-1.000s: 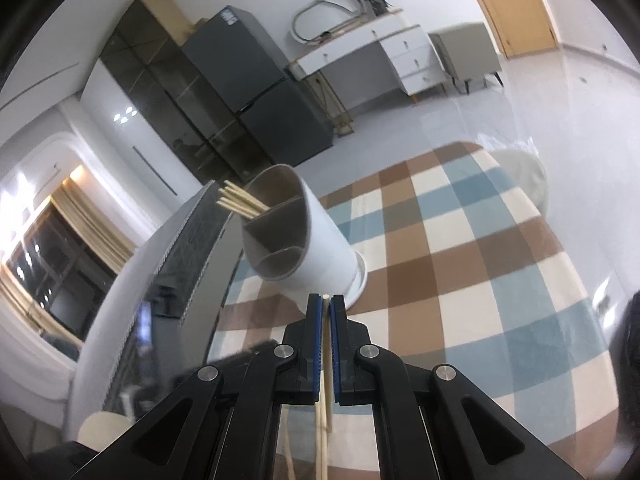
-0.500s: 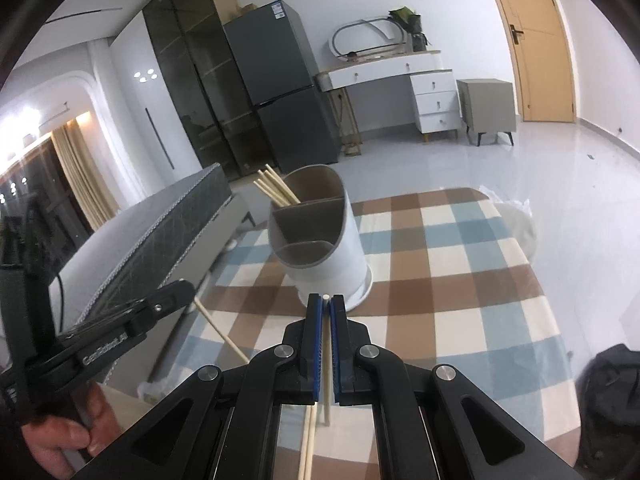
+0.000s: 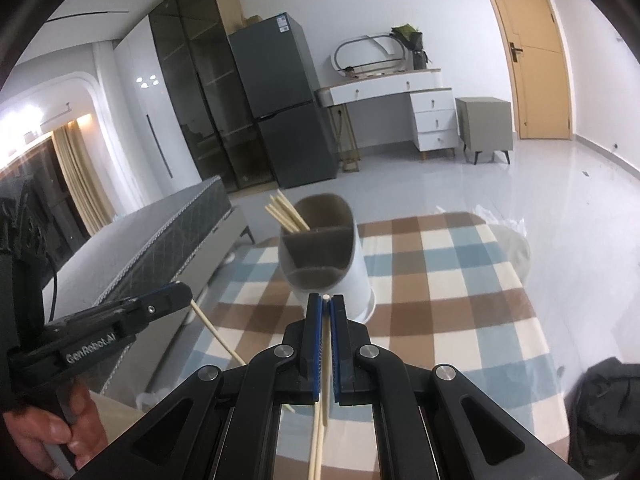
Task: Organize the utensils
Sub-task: 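Lift both held chopsticks and carry them over the caddy, then open both tools to drop the chopsticks into the caddy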
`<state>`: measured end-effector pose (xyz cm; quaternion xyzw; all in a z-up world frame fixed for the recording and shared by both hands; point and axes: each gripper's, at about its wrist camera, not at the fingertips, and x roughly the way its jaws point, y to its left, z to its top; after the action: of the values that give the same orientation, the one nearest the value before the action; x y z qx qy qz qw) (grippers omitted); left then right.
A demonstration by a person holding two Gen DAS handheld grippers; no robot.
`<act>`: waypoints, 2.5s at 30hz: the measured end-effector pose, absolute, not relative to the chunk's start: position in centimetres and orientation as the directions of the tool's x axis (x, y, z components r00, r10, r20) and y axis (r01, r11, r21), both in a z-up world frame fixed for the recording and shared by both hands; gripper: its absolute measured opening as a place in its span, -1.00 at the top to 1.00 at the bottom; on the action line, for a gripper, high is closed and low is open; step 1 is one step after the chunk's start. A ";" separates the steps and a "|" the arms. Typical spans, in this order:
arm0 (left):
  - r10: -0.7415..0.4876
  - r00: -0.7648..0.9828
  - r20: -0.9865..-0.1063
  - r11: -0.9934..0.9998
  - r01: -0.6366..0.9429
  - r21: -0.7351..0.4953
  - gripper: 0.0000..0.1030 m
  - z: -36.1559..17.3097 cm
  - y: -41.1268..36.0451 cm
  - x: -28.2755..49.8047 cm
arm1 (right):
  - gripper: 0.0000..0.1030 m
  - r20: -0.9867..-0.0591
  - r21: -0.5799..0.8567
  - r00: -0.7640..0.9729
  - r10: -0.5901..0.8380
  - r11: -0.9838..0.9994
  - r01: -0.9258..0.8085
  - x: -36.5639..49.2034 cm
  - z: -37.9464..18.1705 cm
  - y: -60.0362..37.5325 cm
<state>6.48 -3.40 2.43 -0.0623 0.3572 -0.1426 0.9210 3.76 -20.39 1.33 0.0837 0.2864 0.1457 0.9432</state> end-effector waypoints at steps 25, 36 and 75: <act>-0.363 0.794 -0.487 0.914 0.203 -0.351 1.00 12.3 -2.4 19.0 | 0.94 -0.392 0.006 0.845 0.362 0.920 -0.392 16.7 15.2 -17.1; -0.367 0.796 -0.482 0.893 0.157 -0.422 1.00 9.2 -0.5 22.2 | 0.94 -0.425 -0.015 0.803 0.418 0.883 -0.469 21.4 12.1 -14.8; -0.263 0.700 -0.664 0.935 0.016 -0.354 -0.28 7.8 1.3 20.3 | -0.37 -0.539 0.168 0.750 0.383 0.922 -0.349 19.9 7.1 -20.1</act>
<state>20.35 1.29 7.84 -0.1628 0.3794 -0.0767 0.9076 19.91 -20.10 7.11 0.0282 0.2942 0.1957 0.9351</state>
